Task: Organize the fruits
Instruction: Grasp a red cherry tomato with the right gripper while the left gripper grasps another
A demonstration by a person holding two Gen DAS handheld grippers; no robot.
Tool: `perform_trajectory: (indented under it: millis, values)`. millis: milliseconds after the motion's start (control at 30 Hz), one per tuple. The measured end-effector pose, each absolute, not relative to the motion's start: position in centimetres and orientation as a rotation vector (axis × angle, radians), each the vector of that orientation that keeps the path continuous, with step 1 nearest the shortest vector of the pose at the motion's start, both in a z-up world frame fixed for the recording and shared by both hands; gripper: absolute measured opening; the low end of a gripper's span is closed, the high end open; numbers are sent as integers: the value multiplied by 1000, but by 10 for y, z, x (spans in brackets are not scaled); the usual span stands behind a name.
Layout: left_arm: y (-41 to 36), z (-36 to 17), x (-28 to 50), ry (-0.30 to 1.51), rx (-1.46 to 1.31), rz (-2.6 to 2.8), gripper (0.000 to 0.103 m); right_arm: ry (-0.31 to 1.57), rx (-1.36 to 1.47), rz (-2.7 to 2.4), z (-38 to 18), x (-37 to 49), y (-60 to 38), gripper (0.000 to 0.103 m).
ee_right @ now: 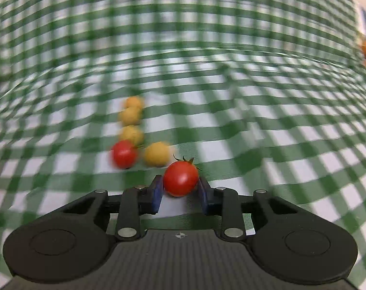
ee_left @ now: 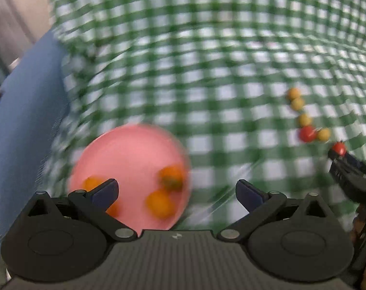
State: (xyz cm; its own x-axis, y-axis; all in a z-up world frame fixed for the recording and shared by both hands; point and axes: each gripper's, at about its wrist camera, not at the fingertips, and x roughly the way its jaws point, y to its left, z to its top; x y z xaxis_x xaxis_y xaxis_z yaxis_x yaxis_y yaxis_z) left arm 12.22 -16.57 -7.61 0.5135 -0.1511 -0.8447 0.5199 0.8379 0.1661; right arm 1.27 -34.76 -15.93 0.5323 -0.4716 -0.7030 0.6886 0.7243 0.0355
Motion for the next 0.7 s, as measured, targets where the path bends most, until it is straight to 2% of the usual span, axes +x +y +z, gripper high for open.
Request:
perform_trajectory:
  millis: [333,500,700]
  values:
    - [-306,-139,142,1086,371,-640,103,710,348,-832,-166,1,-378,32]
    - [-333,-163,156,1218,294,-628,103,704,361,-818,-165,3,-379,32]
    - [-342,-177,164,1257,239,-601,101,708,349,-805,-164,6,-382,32]
